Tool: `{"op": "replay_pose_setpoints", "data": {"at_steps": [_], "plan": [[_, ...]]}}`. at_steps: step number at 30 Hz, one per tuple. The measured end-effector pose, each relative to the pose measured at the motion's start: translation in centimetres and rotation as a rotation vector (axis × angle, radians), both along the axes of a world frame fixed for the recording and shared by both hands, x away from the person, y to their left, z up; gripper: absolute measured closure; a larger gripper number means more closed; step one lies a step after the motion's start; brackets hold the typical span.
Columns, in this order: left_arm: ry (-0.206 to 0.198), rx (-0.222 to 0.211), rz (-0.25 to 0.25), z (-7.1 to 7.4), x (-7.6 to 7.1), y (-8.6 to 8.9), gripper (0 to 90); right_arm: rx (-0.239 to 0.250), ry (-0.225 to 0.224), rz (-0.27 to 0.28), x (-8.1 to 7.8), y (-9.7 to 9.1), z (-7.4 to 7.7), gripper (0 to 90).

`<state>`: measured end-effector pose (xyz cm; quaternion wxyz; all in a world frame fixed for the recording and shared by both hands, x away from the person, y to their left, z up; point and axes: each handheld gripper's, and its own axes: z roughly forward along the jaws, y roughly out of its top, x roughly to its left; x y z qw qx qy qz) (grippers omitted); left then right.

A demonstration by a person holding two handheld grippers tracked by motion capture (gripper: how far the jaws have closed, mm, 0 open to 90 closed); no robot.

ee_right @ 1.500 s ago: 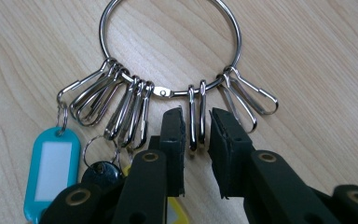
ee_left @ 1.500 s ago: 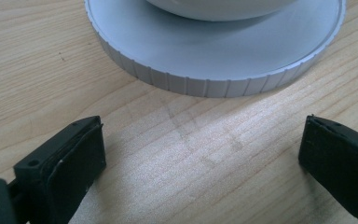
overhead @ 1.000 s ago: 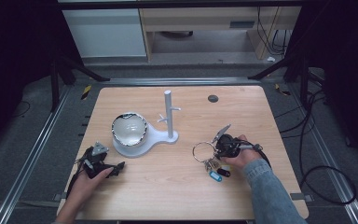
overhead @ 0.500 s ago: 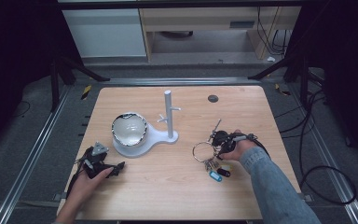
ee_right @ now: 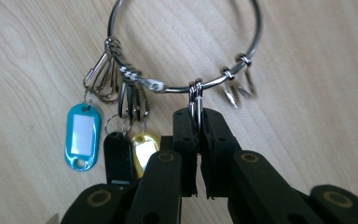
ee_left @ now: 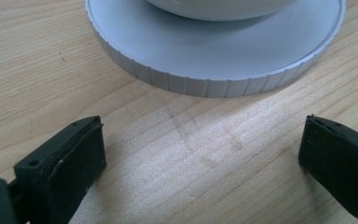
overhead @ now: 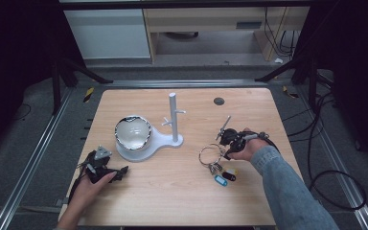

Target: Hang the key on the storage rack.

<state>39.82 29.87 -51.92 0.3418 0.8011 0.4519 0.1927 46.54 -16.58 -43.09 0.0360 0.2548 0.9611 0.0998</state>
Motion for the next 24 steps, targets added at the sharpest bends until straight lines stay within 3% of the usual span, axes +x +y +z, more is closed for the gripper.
{"op": "replay_pose_setpoints", "data": {"at_steps": [3,5,13,20,24], "plan": [[0.0,0.0,0.001,0.0,0.0,0.0,0.0,0.013,-0.014,-0.001,0.1,-0.3,0.8,85.3],[0.0,0.0,0.002,0.0,0.0,0.0,0.0,0.04,-0.023,-0.01,0.2,-0.7,2.1,85.4],[0.0,0.0,0.002,0.0,0.0,0.0,0.0,0.059,-0.048,-0.02,0.5,-1.1,4.8,85.4],[0.0,-0.001,0.004,0.0,0.0,0.0,0.0,0.047,-0.058,-0.027,0.8,-1.4,6.5,85.4],[0.0,-0.001,0.004,0.0,0.0,0.0,0.0,0.07,-0.084,-0.03,0.7,-1.5,8.0,85.4]]}}
